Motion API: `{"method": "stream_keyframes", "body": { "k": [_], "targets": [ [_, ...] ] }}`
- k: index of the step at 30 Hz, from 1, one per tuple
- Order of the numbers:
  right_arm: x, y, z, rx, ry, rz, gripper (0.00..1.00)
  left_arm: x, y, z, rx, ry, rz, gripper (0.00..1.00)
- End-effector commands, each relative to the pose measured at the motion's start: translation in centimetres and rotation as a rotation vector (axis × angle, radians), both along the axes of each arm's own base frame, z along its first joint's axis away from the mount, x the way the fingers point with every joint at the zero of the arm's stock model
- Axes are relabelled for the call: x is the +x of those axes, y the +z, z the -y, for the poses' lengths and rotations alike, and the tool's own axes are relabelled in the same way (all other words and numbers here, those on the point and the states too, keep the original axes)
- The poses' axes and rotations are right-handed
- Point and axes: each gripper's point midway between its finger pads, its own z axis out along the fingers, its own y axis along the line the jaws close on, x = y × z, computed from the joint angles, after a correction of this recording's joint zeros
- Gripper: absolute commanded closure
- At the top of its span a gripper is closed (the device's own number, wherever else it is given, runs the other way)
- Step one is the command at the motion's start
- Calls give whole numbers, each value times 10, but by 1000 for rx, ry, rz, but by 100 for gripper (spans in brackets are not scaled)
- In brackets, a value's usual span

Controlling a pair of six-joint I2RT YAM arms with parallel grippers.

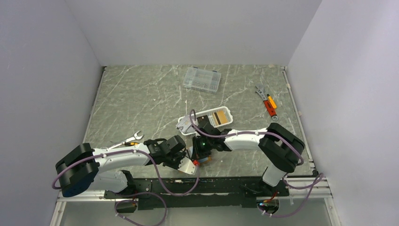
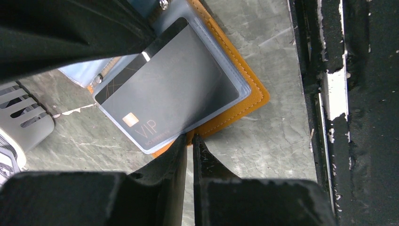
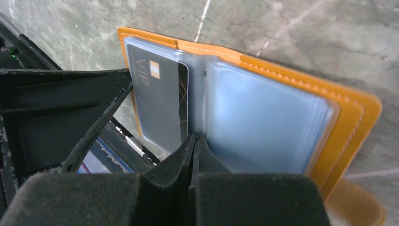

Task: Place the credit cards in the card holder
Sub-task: Move the storage box to the center of the board.

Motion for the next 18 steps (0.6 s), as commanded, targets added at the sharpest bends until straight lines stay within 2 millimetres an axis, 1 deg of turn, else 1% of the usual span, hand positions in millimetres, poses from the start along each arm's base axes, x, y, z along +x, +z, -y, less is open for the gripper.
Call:
{"method": "stream_keyframes", "body": {
  "k": [1,5,8,9,10,13,16,17,18],
  "targets": [
    [3,20,-26,63,54,43,100,-4,-15,-13,50,16,-15,86],
    [1,24,-30,50,78,59,100,0,-13,-11,49,15,-5,86],
    [-1,24,-21,25,74,56,100,4,-8,-10,47,18,4,86],
    [0,27,-16,17,65,59,98,4,-7,-12,51,21,1,85],
    [3,29,-8,5,51,61,93,5,-5,-13,52,22,-1,85],
    [25,51,19,-8,-14,98,80,6,3,-17,52,24,-12,84],
    [57,89,38,29,-71,167,70,9,19,-20,41,42,-38,84],
    [70,107,42,48,-83,204,67,11,26,-20,31,48,-44,84],
    [82,120,48,56,-101,228,65,13,36,-18,16,55,-47,84]
  ]
}}
